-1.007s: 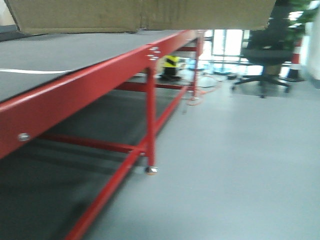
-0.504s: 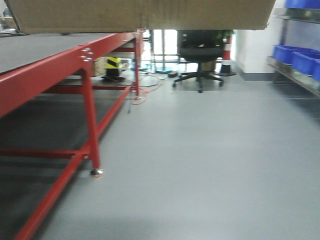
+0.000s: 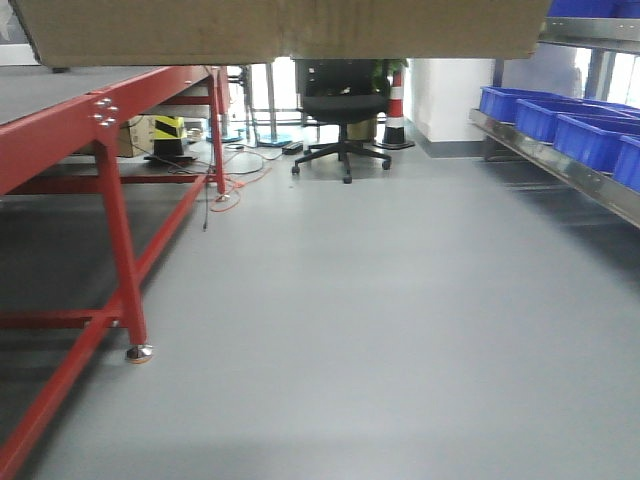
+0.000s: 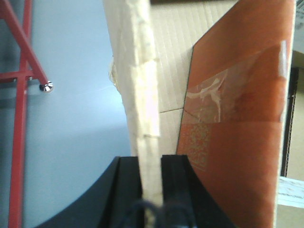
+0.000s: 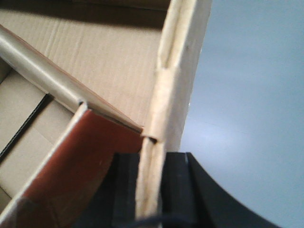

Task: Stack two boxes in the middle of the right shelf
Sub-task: 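Drive the base along the red workbench holding the boxes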

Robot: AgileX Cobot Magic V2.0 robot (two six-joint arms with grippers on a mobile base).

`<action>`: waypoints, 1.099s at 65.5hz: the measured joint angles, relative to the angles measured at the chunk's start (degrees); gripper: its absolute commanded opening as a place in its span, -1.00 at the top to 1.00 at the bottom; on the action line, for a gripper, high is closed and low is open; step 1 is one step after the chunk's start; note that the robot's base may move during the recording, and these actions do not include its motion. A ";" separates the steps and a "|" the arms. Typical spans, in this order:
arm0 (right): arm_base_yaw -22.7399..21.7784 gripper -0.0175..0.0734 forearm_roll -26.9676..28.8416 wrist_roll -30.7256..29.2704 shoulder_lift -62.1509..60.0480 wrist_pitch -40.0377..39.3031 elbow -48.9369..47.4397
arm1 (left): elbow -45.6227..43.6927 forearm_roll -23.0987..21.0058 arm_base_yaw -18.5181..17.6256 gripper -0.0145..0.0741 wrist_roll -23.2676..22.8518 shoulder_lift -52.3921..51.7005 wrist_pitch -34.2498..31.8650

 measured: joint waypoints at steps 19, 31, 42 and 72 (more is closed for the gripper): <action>0.00 0.95 0.00 0.00 0.00 0.00 0.00 | 0.00 0.00 0.00 0.92 0.00 0.00 0.00; 0.00 0.95 0.00 0.00 0.00 0.00 0.00 | 0.00 0.00 0.00 0.92 0.00 0.00 0.00; 0.00 0.95 0.00 0.00 0.00 0.00 0.00 | 0.00 0.00 0.00 0.92 0.00 0.00 0.00; 0.00 0.95 0.00 0.00 0.00 0.00 0.00 | 0.00 0.00 0.00 0.92 0.00 0.00 0.00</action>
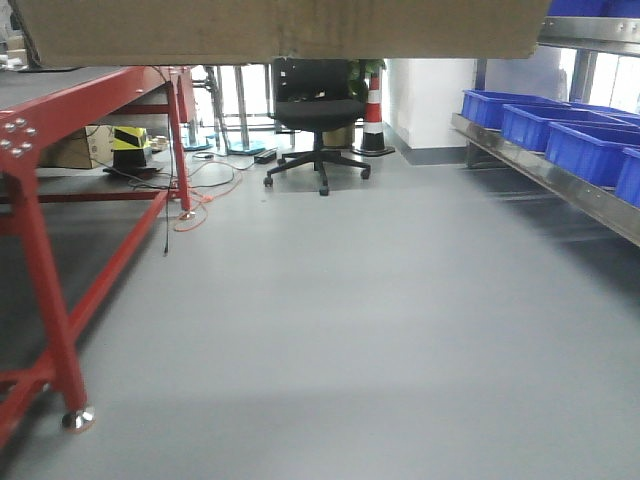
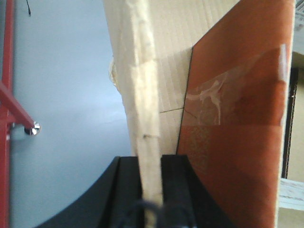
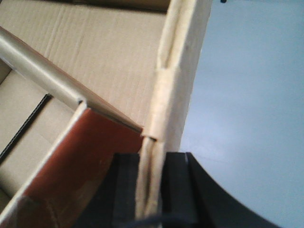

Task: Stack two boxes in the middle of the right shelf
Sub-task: 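Drive the base along the red workbench holding the boxes, then turn the base toward the steel shelf with blue bins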

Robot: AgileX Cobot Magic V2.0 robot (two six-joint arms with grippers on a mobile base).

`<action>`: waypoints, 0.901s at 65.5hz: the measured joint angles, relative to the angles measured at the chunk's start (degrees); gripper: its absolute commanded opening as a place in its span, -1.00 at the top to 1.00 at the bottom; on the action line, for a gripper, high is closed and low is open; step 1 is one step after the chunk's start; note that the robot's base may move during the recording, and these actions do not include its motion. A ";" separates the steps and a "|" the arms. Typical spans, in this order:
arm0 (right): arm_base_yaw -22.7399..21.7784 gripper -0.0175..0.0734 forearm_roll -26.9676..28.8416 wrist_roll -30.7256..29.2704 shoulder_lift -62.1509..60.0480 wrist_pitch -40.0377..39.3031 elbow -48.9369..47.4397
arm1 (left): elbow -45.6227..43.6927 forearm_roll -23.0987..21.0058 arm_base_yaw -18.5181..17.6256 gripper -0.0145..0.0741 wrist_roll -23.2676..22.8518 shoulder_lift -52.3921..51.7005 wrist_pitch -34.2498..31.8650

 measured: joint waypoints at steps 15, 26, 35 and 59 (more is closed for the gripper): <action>0.00 0.95 0.00 0.00 0.00 0.00 0.00 | 0.00 0.00 0.00 0.92 0.00 0.00 0.00; 0.00 0.95 0.00 0.00 0.00 0.00 0.00 | 0.00 0.00 0.00 0.92 0.00 0.00 0.00; 0.00 0.95 0.00 0.00 0.00 0.00 0.00 | 0.00 0.00 0.00 0.92 0.00 0.00 0.00; 0.00 0.95 0.00 0.00 0.00 -0.10 0.00 | 0.00 0.00 0.00 0.92 0.00 0.00 0.00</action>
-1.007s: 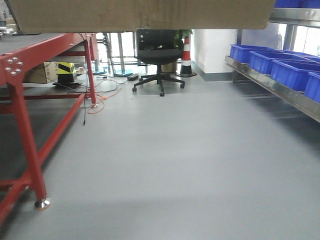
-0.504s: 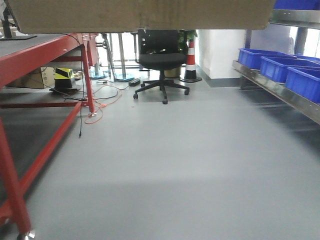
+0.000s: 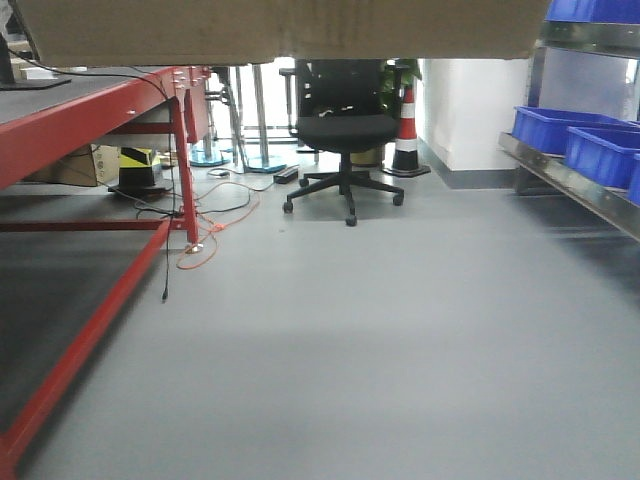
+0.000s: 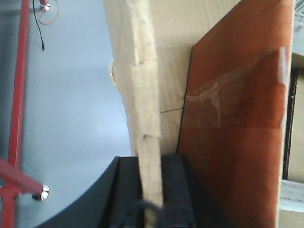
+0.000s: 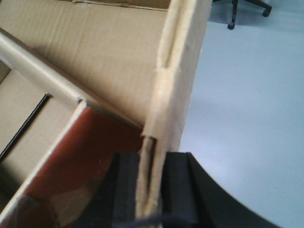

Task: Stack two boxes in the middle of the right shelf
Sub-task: 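Turn the base toward the steel shelf with blue bins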

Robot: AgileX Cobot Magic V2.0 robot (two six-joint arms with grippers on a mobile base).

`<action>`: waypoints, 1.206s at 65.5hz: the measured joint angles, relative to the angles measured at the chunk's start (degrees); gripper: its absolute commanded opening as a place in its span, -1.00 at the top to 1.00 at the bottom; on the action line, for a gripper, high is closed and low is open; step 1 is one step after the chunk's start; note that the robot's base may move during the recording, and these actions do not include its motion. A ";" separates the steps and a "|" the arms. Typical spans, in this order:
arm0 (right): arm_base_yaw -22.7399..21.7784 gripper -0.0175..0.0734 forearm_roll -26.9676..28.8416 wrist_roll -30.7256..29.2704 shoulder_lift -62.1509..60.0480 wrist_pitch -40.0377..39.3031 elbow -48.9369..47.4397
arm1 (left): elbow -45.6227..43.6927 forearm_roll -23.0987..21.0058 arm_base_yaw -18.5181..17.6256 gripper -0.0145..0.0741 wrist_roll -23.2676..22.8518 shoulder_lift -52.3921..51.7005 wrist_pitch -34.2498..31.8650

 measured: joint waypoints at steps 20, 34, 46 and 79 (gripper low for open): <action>0.00 0.95 0.00 0.00 0.00 -0.32 0.00 | 0.00 0.00 0.00 0.92 0.00 0.00 -1.50; 0.00 0.95 0.00 0.00 0.00 -0.76 0.00 | 0.00 0.29 0.00 0.92 0.00 0.00 -2.75; 0.00 0.95 0.00 0.00 0.00 -1.40 0.00 | 0.00 0.59 0.00 0.92 0.00 0.00 -4.94; 0.00 0.95 -0.11 0.15 0.00 -2.33 0.00 | 0.00 0.86 0.00 0.92 0.00 0.00 -7.97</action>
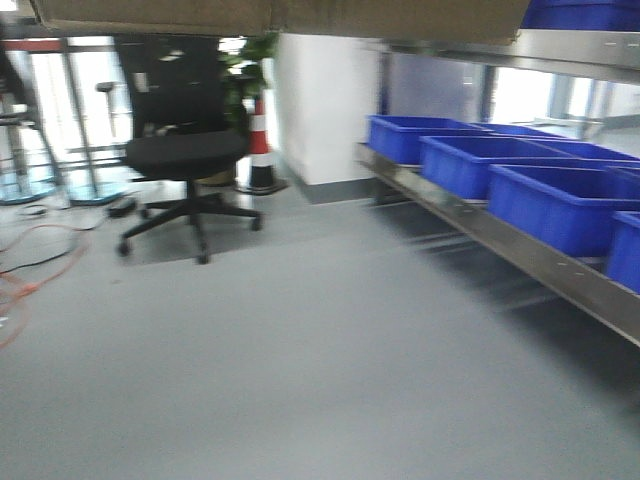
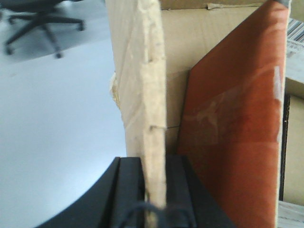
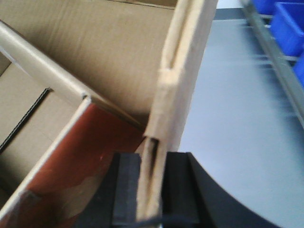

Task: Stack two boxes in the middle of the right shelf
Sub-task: 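Turn the base toward the steel shelf with blue bins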

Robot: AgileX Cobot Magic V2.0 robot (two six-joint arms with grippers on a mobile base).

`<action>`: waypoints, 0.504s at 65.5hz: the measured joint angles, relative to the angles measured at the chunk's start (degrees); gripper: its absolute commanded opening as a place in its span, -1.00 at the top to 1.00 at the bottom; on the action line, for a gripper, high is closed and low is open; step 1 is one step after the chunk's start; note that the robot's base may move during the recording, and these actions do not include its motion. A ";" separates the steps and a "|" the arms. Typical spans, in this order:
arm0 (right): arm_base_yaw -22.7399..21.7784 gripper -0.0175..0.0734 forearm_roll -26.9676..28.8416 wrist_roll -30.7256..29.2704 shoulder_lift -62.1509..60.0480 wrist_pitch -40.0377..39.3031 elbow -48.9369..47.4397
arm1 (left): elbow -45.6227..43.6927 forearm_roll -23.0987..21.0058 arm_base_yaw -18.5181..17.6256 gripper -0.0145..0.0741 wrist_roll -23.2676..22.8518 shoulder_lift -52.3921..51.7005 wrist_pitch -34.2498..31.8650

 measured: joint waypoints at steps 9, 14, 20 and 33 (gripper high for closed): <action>0.00 0.95 0.00 0.00 0.00 0.00 0.00 | 0.00 0.00 0.00 0.92 0.00 0.00 -0.14; 0.00 0.95 0.00 0.00 0.00 0.00 0.00 | 0.00 0.00 0.00 0.92 0.00 0.00 -0.14; 0.00 0.95 0.00 0.10 0.00 0.00 0.00 | 0.00 0.00 0.00 0.92 0.00 0.00 -0.14; 0.00 0.95 0.00 0.10 0.00 -0.09 0.00 | 0.00 0.04 0.00 0.92 0.09 0.00 -0.24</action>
